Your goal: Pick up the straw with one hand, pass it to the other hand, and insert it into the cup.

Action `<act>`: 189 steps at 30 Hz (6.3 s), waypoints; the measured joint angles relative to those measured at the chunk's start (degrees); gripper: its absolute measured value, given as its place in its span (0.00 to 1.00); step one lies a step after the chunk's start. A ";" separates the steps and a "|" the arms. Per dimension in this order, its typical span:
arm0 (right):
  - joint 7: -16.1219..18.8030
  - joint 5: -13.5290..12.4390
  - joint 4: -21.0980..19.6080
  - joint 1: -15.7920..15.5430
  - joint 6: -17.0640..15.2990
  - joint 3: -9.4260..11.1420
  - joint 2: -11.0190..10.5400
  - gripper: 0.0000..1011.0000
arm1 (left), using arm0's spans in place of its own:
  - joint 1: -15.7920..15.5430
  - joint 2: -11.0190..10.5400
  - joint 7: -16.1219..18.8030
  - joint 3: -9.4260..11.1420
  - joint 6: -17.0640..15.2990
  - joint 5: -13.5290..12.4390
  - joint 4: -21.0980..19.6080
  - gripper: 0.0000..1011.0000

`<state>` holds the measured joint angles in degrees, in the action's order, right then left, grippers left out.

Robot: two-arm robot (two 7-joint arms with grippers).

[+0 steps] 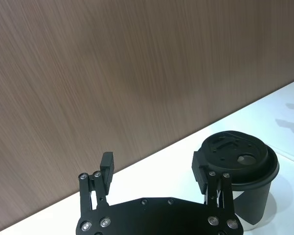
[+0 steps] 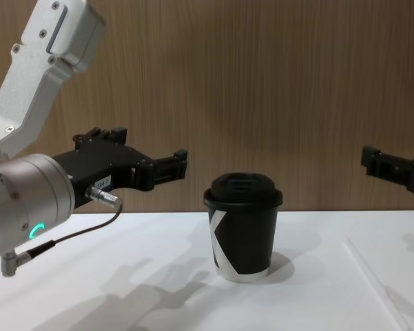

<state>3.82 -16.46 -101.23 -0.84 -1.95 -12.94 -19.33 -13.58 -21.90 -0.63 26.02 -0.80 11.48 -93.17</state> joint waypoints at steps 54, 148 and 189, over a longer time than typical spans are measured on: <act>-0.77 2.26 -5.62 -3.16 -16.97 -0.68 -2.94 0.99 | -0.01 0.00 0.00 0.00 0.00 0.00 0.00 0.99; 2.19 2.00 -4.72 -5.46 -29.06 0.24 2.23 0.64 | 0.00 0.00 0.00 0.00 0.00 0.00 0.00 0.99; 1.70 3.96 -3.81 -5.01 -24.75 0.85 2.21 0.00 | -0.01 0.00 0.00 0.00 0.00 0.00 0.00 0.99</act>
<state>5.52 -12.50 -105.04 -5.85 -26.70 -12.09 -17.12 -13.59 -21.90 -0.63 26.03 -0.80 11.48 -93.17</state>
